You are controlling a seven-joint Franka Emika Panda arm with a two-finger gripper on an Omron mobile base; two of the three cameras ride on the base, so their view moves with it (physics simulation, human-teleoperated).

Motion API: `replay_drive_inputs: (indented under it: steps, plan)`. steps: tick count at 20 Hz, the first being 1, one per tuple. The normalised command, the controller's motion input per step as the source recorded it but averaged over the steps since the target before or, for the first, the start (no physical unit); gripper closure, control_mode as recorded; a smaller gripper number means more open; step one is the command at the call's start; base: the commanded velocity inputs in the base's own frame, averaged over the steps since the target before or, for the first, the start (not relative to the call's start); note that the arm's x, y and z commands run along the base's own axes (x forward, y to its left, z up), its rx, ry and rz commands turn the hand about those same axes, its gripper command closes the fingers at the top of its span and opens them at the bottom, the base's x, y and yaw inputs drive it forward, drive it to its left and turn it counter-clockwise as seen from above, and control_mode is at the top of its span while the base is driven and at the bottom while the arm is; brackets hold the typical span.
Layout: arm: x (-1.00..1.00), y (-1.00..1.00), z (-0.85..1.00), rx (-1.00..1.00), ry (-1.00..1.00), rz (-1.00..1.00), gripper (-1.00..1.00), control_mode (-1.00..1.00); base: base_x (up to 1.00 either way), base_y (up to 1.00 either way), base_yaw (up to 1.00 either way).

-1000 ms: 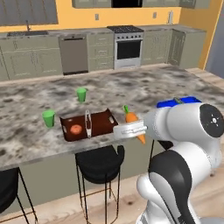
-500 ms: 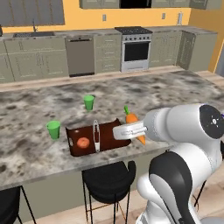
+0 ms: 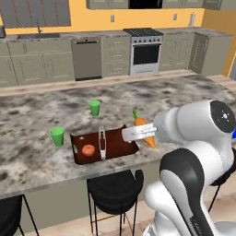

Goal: Gather the carrot and squash from the fridge and place them on a tray on the dining counter. Then gather the steak and fish from the fridge and place them on the other tray.

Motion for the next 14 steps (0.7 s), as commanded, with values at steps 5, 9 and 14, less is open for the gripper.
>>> replay_drive_inputs:
  steps: [5, 9, 14]
  plan:
    - [0.85, -0.36, 0.00, 0.03, 0.34, 0.00, 1.00, -1.00, 0.00, 0.00, 0.00]
    - [0.38, -0.11, -0.07, -0.01, 0.20, -0.04, 1.00, -1.00, 0.00, 0.00, 0.00]
    - [0.41, 0.07, -0.43, -0.02, 0.20, -0.15, 1.00, -1.00, 0.00, 0.00, 0.00]
